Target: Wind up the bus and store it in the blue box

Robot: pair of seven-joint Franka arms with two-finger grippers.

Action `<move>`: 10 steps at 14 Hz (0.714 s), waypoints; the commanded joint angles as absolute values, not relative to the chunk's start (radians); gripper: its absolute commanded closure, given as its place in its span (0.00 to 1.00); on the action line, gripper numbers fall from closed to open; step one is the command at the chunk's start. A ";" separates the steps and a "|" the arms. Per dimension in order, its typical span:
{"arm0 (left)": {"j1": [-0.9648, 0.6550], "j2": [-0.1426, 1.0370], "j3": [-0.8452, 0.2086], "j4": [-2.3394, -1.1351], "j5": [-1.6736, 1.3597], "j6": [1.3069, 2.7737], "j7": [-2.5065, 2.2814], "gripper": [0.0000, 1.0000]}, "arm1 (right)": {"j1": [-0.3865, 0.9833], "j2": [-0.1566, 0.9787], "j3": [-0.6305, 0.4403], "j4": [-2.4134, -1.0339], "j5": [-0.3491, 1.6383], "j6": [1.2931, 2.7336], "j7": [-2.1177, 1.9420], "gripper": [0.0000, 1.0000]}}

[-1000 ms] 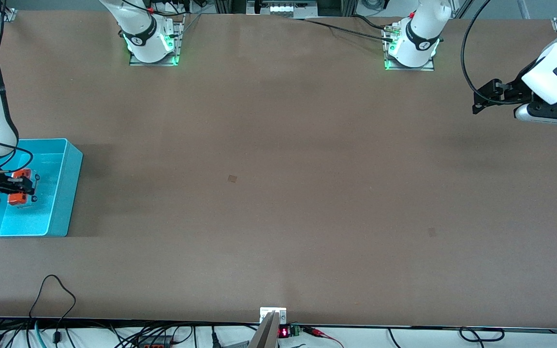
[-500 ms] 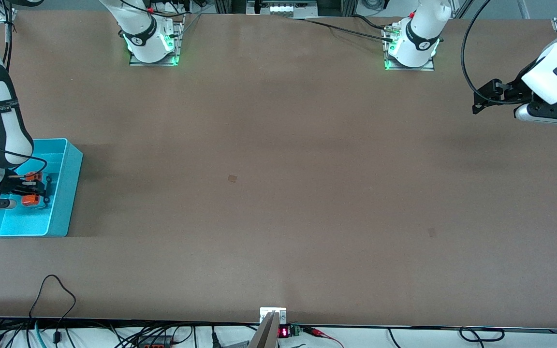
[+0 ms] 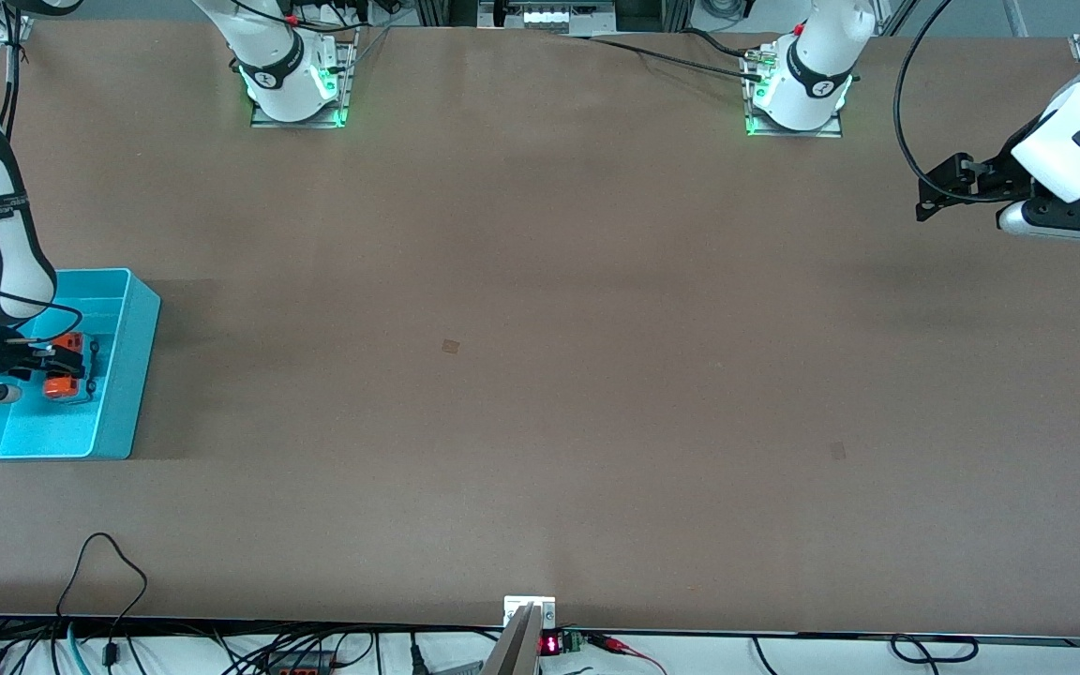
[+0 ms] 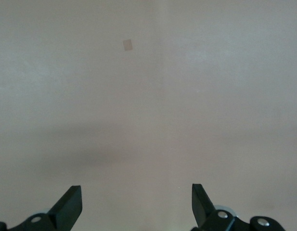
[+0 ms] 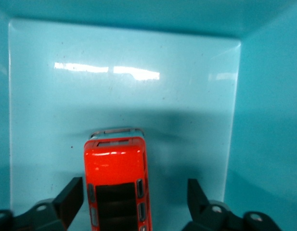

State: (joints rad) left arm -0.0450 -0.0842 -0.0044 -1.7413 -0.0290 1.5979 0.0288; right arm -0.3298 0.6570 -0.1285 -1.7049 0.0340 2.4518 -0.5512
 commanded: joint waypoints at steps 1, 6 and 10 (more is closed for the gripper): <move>-0.038 -0.064 -0.011 -1.707 -0.008 1.580 0.025 0.00 | -0.330 0.580 -0.109 -1.710 0.040 2.427 -0.571 0.00; -0.037 -0.066 -0.011 -1.707 -0.008 1.577 0.025 0.00 | -0.325 0.376 -0.040 -1.706 0.037 2.199 -0.558 0.00; -0.037 -0.066 -0.011 -1.709 -0.008 1.577 0.023 0.00 | -0.273 0.240 0.000 -1.701 0.025 2.053 -0.464 0.00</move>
State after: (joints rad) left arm -0.0416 -0.0821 -0.0043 -1.7413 -0.0290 1.5979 0.0288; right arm -0.2981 0.3055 -0.0119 -1.6774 0.0339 2.1093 -0.5259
